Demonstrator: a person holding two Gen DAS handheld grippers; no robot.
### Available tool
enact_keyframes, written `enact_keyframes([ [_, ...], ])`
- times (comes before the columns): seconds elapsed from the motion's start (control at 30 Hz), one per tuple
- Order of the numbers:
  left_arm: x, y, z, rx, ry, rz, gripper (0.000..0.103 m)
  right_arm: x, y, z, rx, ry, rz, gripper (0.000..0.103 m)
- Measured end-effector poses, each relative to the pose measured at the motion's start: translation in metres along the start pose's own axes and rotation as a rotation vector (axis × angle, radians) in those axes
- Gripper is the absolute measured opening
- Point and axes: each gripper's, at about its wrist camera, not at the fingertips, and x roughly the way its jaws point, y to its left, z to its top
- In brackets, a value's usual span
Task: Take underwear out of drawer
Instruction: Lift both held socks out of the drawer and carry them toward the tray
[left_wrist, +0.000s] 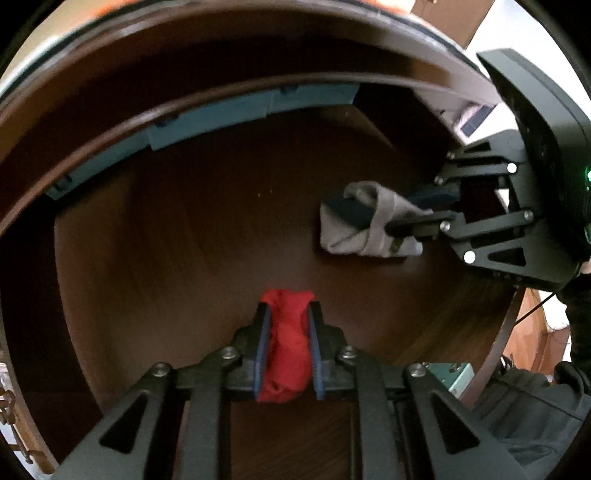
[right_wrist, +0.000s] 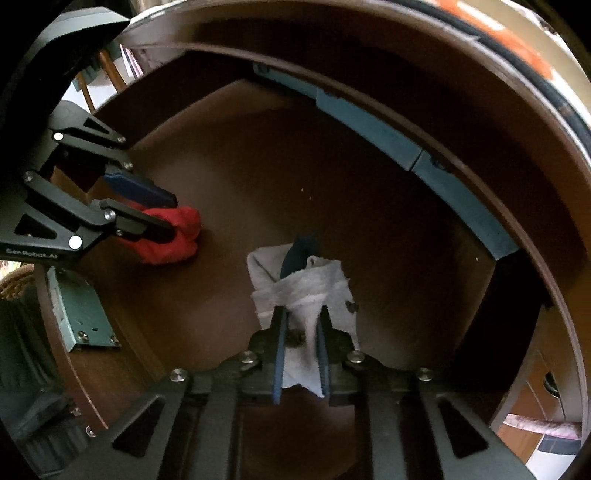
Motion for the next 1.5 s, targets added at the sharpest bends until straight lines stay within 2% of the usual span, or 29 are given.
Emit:
enact_keyframes([
  [0.1,-0.009,0.004,-0.002,-0.017,-0.043,-0.012,0.017,-0.004,0.001,0.0,0.002,-0.032,0.007,0.015],
  [0.33,-0.024,0.0,-0.006,-0.012,-0.154,0.013,0.017,-0.011,0.009,-0.008,-0.002,-0.098,-0.005,0.012],
  [0.53,-0.034,-0.004,-0.008,-0.014,-0.234,0.06,0.017,-0.028,0.003,-0.025,0.007,-0.176,-0.022,0.011],
  [0.77,-0.044,-0.008,-0.01,-0.004,-0.292,0.116,0.017,-0.052,0.005,-0.042,0.016,-0.266,-0.022,0.011],
  [0.8,-0.045,-0.008,-0.01,-0.001,-0.297,0.124,0.017,-0.057,0.008,-0.059,0.019,-0.275,-0.021,0.011],
  [1.2,-0.063,-0.014,-0.02,0.005,-0.361,0.169,0.017,-0.082,0.01,-0.085,0.02,-0.386,-0.021,0.011],
  [1.5,-0.085,-0.017,-0.021,0.009,-0.446,0.214,0.017,-0.106,0.023,-0.107,-0.007,-0.498,-0.038,0.011],
])
